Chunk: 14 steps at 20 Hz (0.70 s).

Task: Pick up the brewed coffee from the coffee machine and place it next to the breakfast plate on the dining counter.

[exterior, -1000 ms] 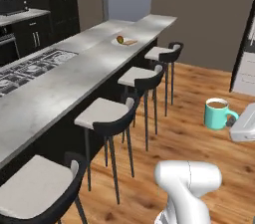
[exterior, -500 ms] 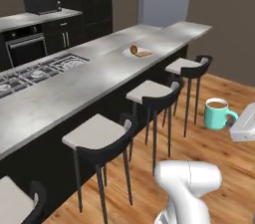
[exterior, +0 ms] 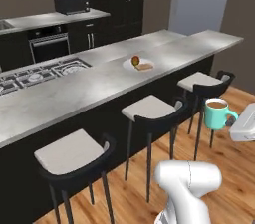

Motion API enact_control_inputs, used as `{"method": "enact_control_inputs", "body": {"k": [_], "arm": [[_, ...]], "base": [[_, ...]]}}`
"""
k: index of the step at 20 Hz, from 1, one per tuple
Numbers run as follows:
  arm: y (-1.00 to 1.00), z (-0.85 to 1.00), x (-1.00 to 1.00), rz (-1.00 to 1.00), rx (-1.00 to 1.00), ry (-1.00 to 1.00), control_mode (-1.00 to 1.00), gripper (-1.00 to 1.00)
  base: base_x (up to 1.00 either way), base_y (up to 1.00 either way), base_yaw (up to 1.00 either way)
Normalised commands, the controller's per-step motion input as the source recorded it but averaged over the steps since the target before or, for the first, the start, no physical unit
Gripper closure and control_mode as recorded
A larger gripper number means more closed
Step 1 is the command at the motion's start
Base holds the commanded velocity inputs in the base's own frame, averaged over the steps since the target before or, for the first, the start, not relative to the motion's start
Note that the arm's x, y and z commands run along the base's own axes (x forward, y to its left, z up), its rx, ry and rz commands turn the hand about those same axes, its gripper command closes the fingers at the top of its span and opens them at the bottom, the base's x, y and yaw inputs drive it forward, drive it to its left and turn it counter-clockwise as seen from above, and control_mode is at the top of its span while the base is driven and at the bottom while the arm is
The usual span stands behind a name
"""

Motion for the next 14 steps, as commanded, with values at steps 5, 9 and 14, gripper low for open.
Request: {"method": "enact_control_inputs", "body": {"k": [5,9,14], "arm": [[0.00,0.00,0.00,0.00,0.00,0.00,1.00,1.00],[0.00,0.00,0.00,0.00,0.00,0.00,1.00,1.00],[0.00,0.00,0.00,0.00,0.00,0.00,1.00,1.00]], "base": [[0.48,-0.97,0.39],[0.31,-0.99,0.39],[0.09,-1.00,0.39]]}}
